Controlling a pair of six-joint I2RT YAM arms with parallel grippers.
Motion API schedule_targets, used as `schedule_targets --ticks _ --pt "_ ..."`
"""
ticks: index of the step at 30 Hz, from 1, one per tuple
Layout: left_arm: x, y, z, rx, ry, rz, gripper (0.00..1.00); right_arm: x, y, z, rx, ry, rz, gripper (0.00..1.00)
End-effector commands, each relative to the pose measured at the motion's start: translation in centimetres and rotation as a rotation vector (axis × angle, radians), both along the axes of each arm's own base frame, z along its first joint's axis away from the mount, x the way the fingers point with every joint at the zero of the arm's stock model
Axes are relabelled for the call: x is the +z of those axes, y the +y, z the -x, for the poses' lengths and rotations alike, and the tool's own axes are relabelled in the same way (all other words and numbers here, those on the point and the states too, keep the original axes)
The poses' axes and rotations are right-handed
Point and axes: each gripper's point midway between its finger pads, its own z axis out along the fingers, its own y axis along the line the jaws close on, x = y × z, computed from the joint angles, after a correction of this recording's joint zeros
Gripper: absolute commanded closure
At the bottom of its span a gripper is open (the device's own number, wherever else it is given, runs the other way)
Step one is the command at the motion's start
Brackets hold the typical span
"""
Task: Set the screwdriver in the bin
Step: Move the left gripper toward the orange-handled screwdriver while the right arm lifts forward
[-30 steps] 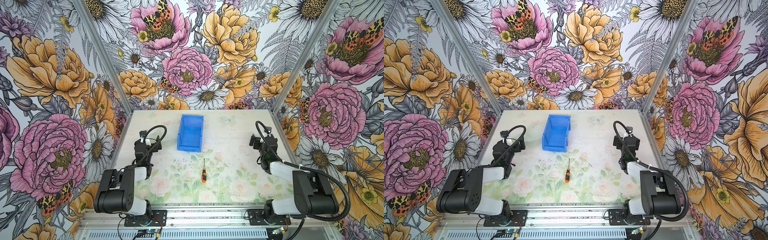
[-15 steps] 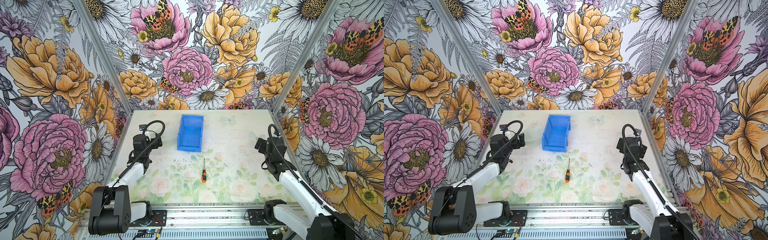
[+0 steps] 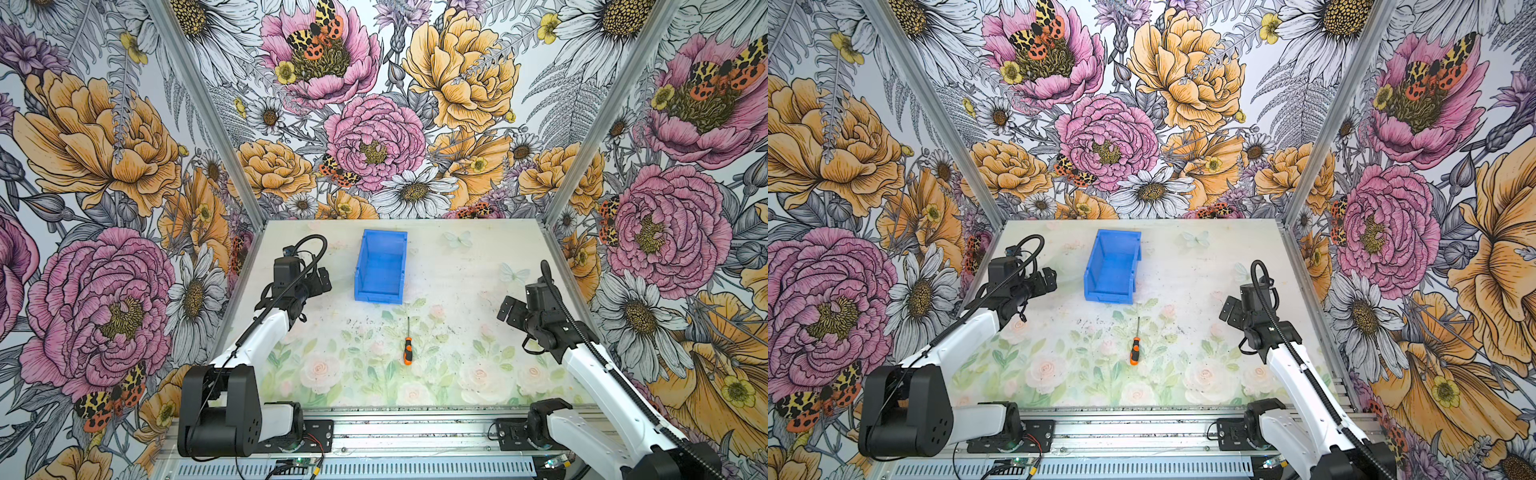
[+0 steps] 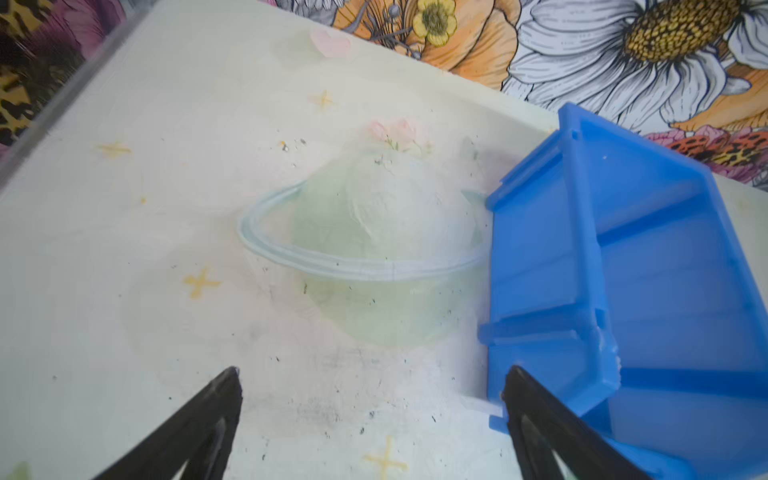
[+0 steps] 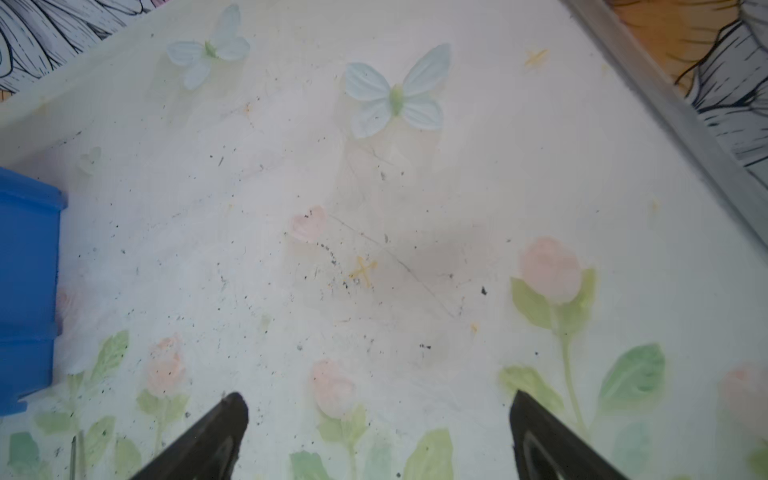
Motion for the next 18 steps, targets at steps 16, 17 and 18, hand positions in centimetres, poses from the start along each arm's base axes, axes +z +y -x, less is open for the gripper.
schedule_targets --ticks 16,17,18 --pt "-1.3 -11.3 10.4 -0.092 0.297 0.235 0.01 -0.7 8.9 2.8 0.37 0.078 -0.124 0.01" --pt "-1.3 -11.9 10.9 -0.092 0.3 0.24 0.01 -0.8 9.3 3.0 0.415 0.077 -0.114 0.01" --pt "-1.3 -12.5 11.3 -0.094 0.303 0.246 0.01 -0.7 9.7 3.1 0.444 0.068 -0.12 0.0"
